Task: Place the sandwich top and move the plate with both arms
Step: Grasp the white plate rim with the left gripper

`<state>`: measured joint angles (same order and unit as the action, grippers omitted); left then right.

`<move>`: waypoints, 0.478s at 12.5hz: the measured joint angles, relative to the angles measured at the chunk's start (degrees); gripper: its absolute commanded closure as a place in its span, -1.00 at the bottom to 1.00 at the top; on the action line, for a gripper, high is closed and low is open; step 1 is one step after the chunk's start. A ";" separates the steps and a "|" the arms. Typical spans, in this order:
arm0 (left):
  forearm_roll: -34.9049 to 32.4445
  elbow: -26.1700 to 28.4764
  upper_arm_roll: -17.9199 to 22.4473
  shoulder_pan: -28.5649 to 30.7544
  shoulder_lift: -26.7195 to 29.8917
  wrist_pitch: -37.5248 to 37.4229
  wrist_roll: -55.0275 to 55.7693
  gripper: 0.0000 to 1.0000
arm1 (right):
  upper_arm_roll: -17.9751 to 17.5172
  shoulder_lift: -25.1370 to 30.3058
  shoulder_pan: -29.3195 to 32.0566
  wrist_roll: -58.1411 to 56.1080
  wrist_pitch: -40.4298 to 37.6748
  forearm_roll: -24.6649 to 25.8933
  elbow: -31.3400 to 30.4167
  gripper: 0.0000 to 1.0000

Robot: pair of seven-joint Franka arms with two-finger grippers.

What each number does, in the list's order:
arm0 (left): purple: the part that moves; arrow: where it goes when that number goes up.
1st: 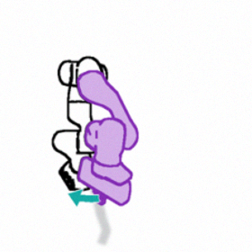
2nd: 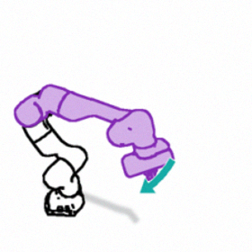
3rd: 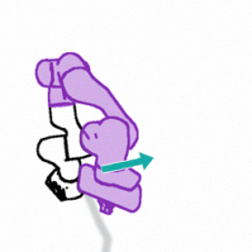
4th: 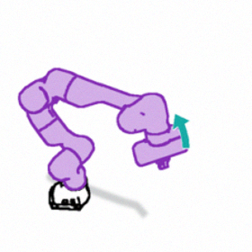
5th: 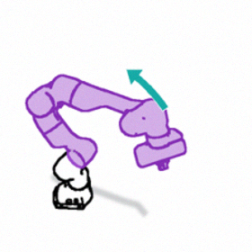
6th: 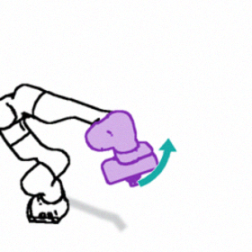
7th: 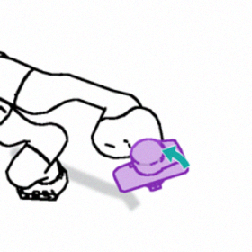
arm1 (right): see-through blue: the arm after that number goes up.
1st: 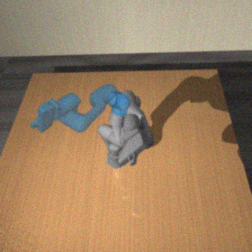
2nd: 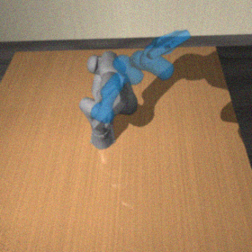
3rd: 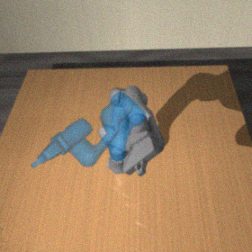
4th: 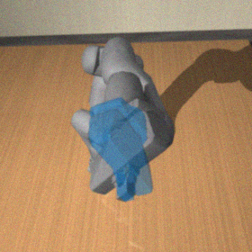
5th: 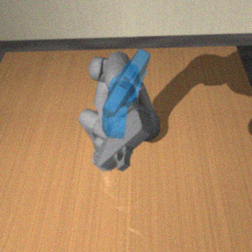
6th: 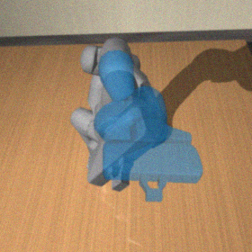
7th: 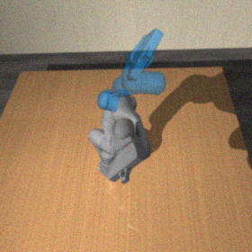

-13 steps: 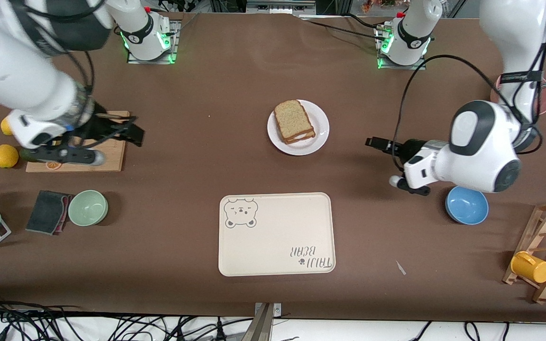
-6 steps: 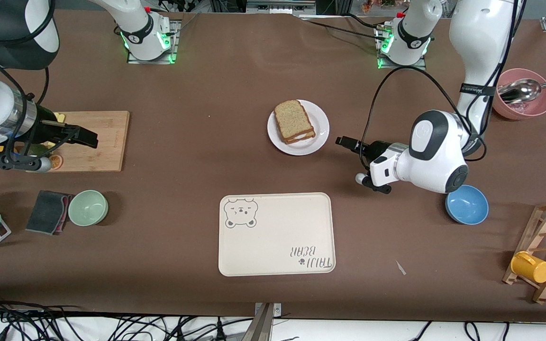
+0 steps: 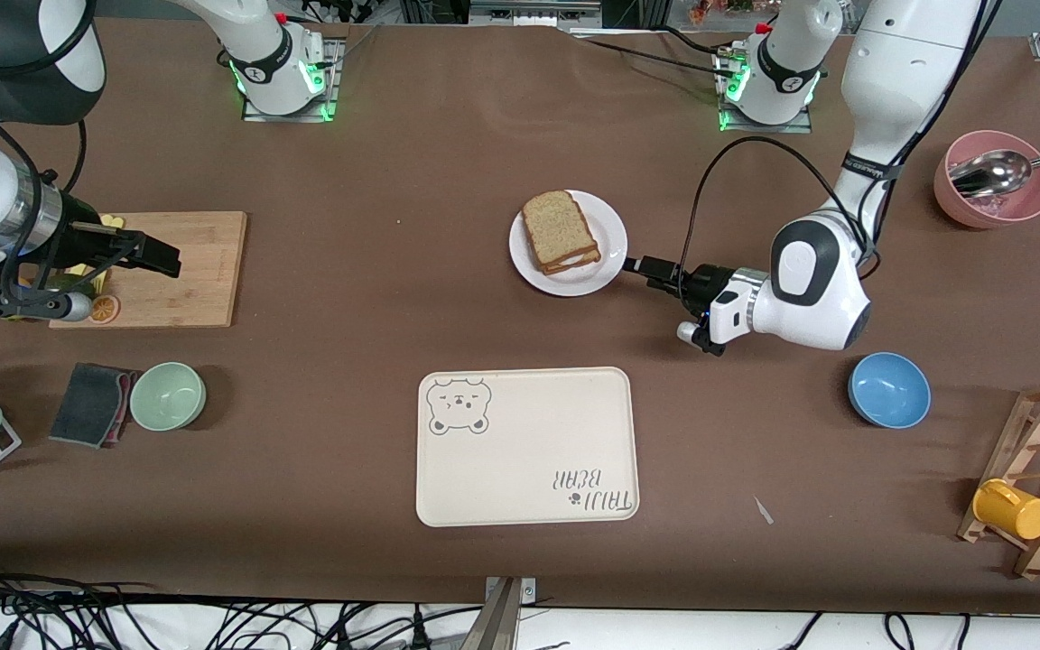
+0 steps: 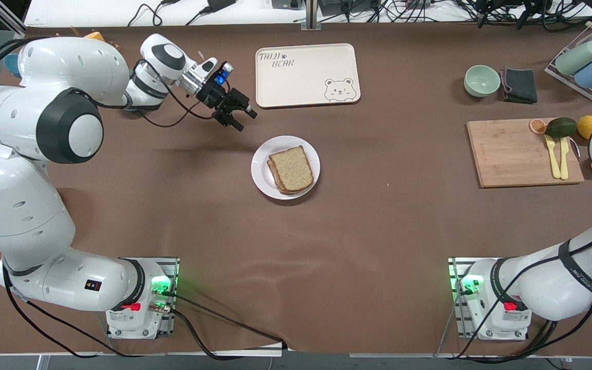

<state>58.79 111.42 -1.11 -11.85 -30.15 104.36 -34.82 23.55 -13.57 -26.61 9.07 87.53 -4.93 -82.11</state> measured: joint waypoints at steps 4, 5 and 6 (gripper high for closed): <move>3.21 1.65 0.07 0.27 -2.70 2.43 -6.72 -0.66 | 0.02 1.33 -0.03 0.00 1.67 0.01 -0.99 -1.00; 4.69 1.76 0.07 0.32 -3.48 2.57 -8.83 -0.56 | 0.16 2.78 -0.02 -0.15 3.33 0.24 -2.57 -1.00; 5.77 2.04 0.07 0.34 -4.12 2.64 -11.08 -0.51 | 0.50 4.18 -0.01 -0.84 4.37 1.06 -4.10 -1.00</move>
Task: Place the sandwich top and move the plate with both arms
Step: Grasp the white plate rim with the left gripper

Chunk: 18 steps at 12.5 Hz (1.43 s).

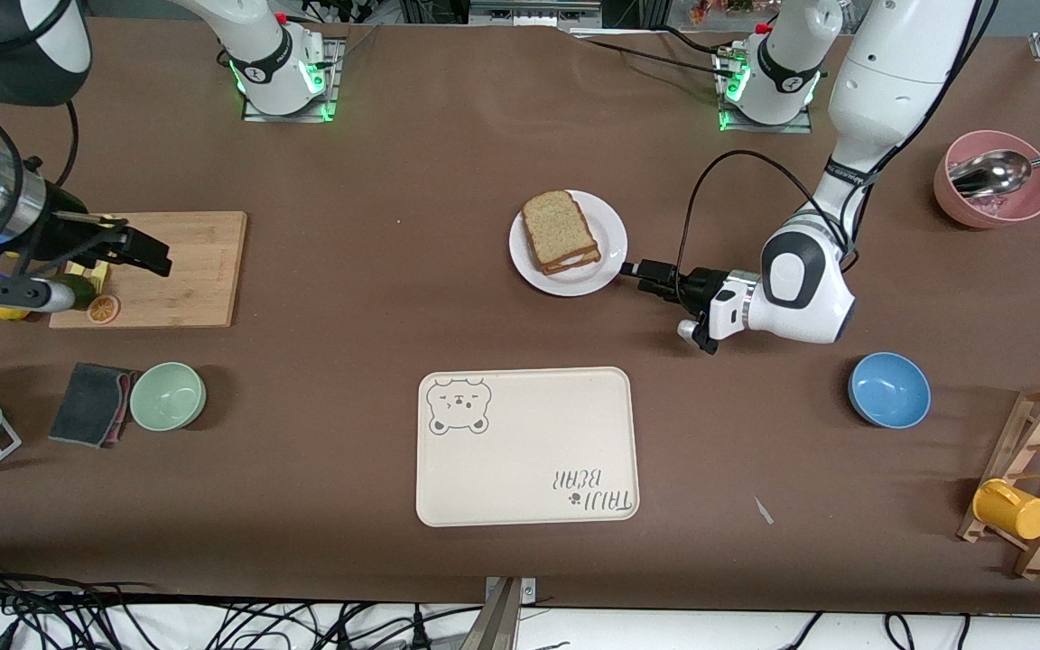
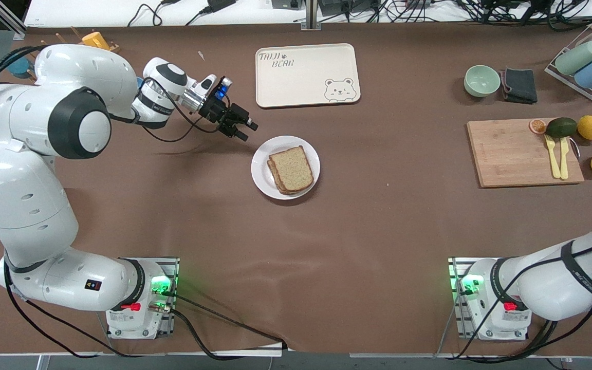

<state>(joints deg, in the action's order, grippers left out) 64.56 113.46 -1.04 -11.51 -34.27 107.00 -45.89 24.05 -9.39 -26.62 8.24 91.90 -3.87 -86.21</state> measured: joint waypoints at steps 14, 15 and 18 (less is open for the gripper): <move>0.66 1.16 -0.31 0.57 -3.22 0.14 -8.27 -0.07 | -11.35 2.29 11.28 -1.26 2.43 2.36 -3.36 -1.00; 0.66 1.30 -0.41 0.49 -3.22 0.14 -8.55 -0.05 | -14.48 2.39 14.55 -1.27 2.47 2.37 -3.45 -1.00; 0.66 1.75 -0.51 0.15 -3.36 0.14 -9.01 0.03 | -24.72 2.71 25.00 -1.26 2.61 2.44 -3.70 -1.00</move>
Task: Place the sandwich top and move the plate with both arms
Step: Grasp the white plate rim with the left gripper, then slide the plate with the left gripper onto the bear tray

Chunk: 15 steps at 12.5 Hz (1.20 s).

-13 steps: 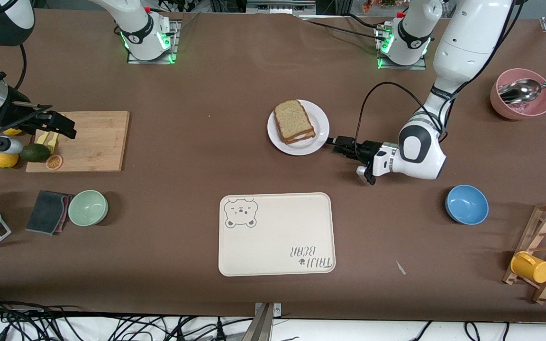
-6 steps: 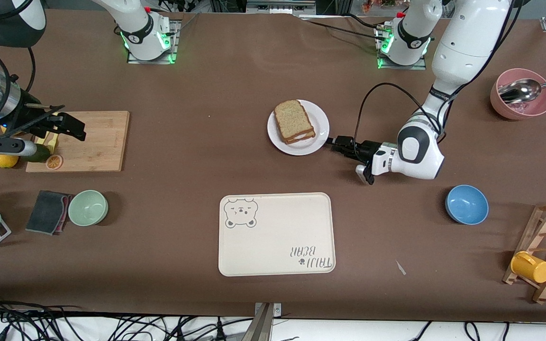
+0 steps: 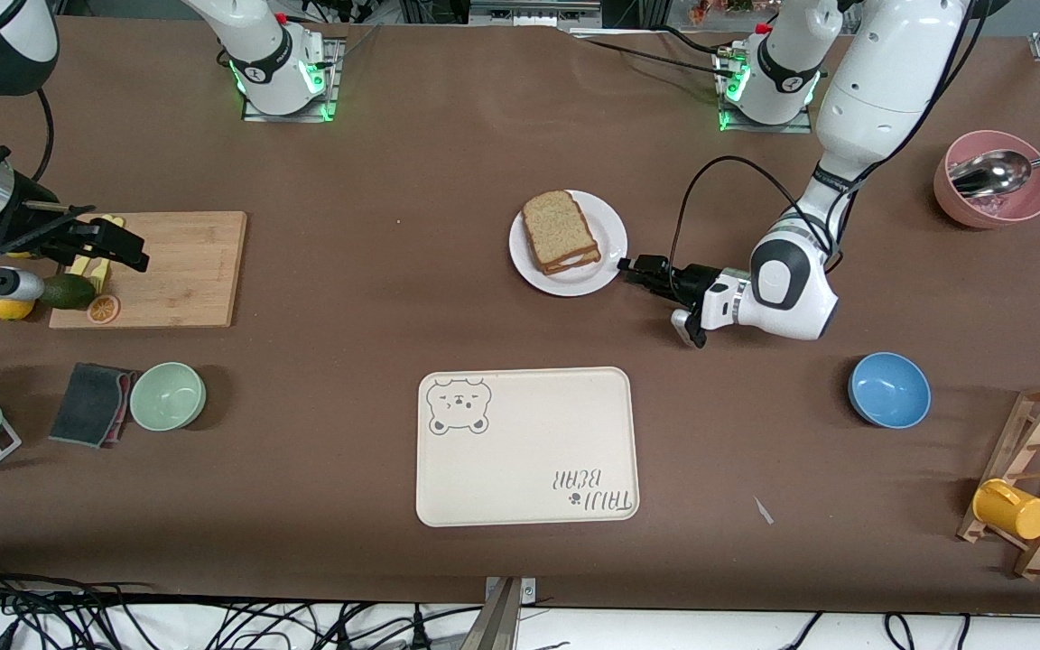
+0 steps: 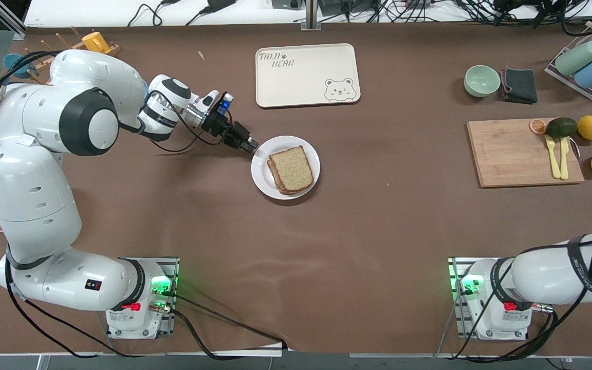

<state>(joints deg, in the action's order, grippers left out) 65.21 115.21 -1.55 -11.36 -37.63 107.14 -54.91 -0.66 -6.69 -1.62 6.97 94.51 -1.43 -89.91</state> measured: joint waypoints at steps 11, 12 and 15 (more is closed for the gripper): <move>2.47 0.05 -1.02 -1.42 -1.80 1.45 -2.49 1.00 | -6.36 0.24 5.24 0.16 0.05 0.02 -1.46 -1.00; 2.48 0.06 -1.01 -1.42 -1.91 1.69 -2.78 1.00 | -6.36 0.24 5.24 0.16 0.05 0.02 -1.46 -1.00; 2.49 0.07 -1.00 -1.42 -2.00 1.82 -2.86 1.00 | -6.37 0.24 5.24 0.16 0.05 0.02 -1.46 -1.00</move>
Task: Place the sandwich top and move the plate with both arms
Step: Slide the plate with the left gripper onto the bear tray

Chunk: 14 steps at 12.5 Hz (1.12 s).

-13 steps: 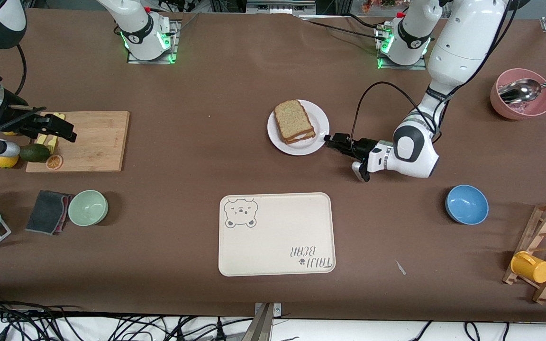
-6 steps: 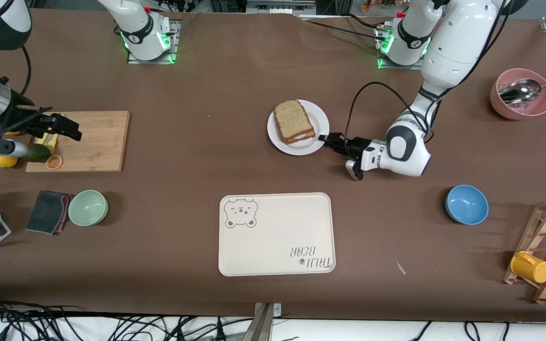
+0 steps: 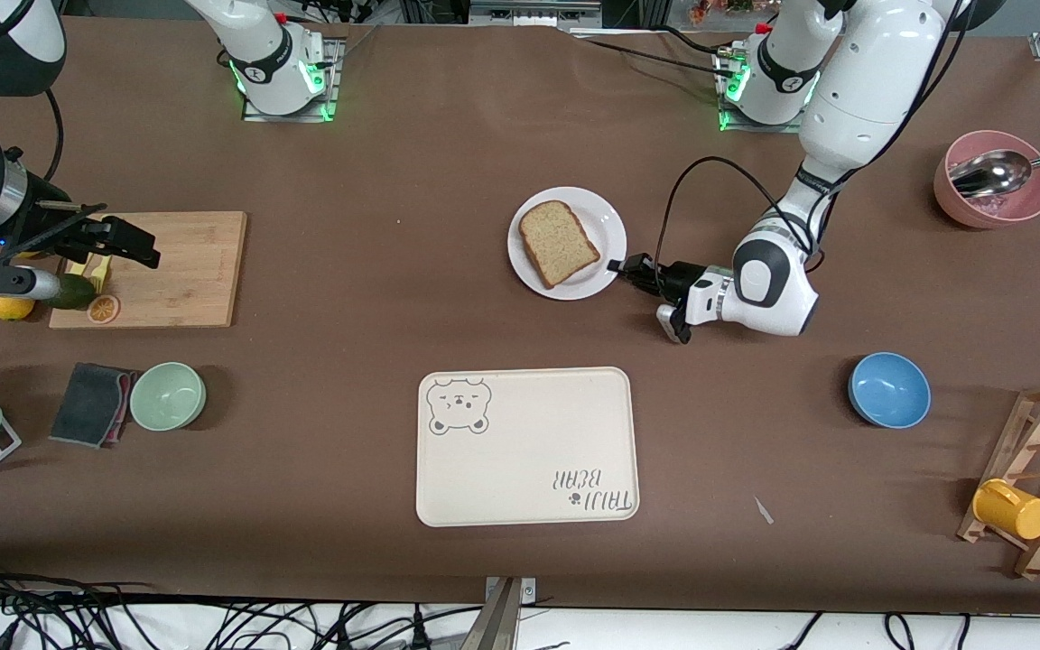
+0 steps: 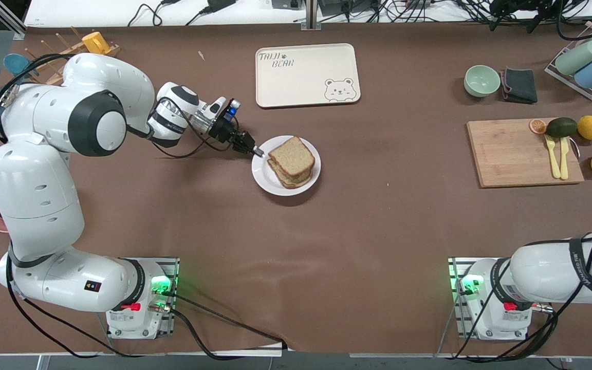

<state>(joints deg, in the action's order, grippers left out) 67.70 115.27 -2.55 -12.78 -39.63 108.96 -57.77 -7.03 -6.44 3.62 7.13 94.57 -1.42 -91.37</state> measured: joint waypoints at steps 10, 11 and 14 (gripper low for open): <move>0.00 -4.28 0.19 0.13 0.84 0.39 0.56 1.00 | -0.03 0.00 0.00 -0.01 0.00 0.00 0.00 -1.00; 0.00 -5.80 0.25 0.15 0.86 0.43 1.68 1.00 | -0.04 0.00 0.00 -0.01 0.00 0.00 0.00 -1.00; 0.00 -11.64 0.29 0.16 0.74 0.63 7.66 1.00 | -0.06 0.00 0.00 -0.01 -0.05 0.00 0.00 -1.00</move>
<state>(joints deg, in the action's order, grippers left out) 67.70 103.64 -2.27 -12.61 -38.88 109.59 -50.11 -7.09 -6.44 3.62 7.12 94.52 -1.42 -91.37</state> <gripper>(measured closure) 0.956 0.000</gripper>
